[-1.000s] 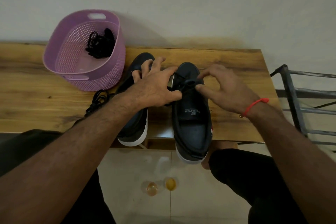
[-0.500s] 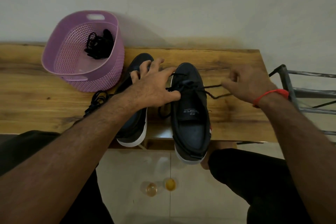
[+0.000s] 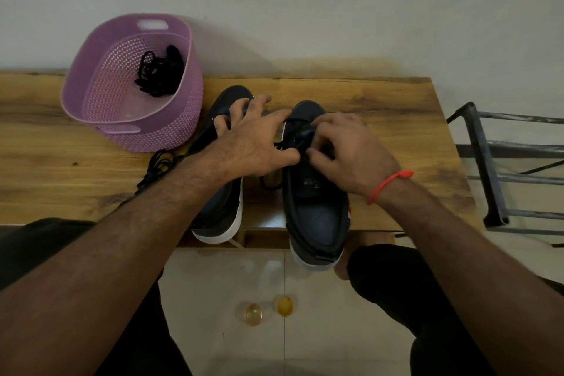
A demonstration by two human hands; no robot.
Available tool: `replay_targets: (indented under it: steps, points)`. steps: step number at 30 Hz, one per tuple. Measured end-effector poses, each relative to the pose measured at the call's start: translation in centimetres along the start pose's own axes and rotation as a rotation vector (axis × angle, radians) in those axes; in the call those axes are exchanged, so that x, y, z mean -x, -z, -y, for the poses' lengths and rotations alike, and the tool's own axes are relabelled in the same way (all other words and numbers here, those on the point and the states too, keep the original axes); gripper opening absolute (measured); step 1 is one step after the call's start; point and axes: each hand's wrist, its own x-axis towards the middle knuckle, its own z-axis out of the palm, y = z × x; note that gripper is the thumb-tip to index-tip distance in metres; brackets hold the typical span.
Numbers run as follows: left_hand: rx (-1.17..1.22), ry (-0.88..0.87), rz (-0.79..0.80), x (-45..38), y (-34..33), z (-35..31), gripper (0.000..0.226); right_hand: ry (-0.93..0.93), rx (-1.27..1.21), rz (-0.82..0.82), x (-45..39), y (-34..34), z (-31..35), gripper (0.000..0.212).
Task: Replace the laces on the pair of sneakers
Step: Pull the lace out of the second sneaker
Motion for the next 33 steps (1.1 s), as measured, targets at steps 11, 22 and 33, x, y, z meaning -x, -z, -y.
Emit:
replay_targets:
  steps: [11,22,33]
  points:
    - [-0.005,0.000,-0.002,-0.1,0.0,0.0,0.084,-0.348,0.071,0.098,0.0,2.1,-5.0,0.031]
    - [-0.014,0.002,0.009,0.0,0.0,-0.1,0.084,-0.182,-0.086,-0.144,-0.8,1.6,-1.9,0.016]
    - [-0.015,0.011,0.019,0.1,0.2,-0.4,0.083,-0.297,-0.094,0.054,-0.6,1.7,-3.1,0.055]
